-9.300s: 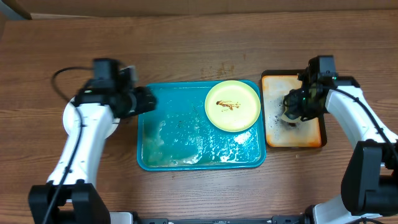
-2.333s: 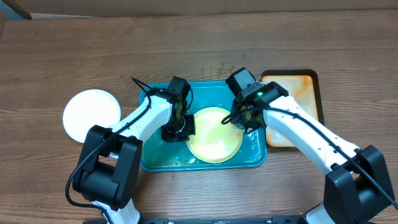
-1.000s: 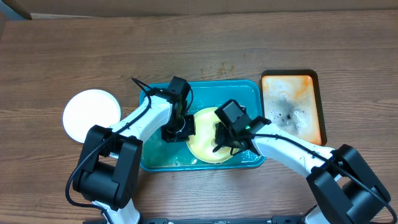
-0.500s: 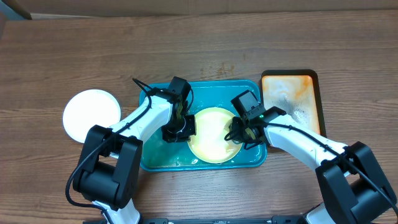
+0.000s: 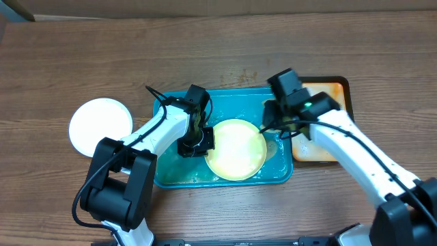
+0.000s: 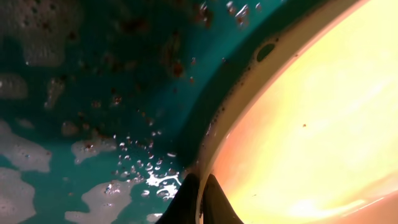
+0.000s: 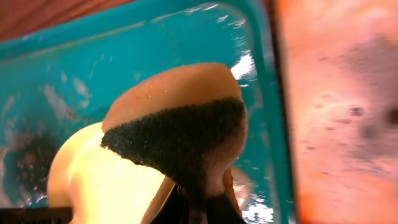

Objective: Clean dirty plates on tray and stack at the side

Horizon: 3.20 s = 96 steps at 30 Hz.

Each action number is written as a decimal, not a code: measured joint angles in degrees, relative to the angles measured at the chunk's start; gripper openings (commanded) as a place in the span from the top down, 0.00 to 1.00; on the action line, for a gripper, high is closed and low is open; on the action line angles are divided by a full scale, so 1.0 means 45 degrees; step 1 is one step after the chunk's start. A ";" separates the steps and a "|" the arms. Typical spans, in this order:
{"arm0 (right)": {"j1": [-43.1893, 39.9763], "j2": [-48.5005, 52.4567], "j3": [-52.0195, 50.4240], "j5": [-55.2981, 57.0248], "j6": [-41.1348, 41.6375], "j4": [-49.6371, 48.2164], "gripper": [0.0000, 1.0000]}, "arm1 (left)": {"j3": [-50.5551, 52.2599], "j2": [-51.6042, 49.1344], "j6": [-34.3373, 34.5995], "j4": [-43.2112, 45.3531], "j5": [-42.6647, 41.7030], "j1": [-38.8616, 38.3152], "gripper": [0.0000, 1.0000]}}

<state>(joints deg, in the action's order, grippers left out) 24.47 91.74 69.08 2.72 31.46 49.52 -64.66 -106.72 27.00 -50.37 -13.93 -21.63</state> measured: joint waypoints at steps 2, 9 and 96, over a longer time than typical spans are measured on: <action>-0.0534 -0.0044 0.0005 0.0053 -0.0010 0.0389 0.96 | -0.0019 0.0000 0.0015 -0.0219 0.0019 0.0053 0.96; -0.2803 -0.0044 0.0000 0.0126 -0.1214 0.0996 0.95 | -0.0442 0.0772 0.0015 -0.0763 0.1462 0.0233 0.96; -0.5085 0.3385 0.1637 -0.1622 -0.5659 0.2011 0.95 | -0.1297 0.3599 -0.1671 -0.1151 1.7884 -0.5450 0.96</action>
<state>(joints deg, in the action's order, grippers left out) 1.58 106.98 76.44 -4.58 6.00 58.57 -70.50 -90.52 19.49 -55.55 66.54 -46.15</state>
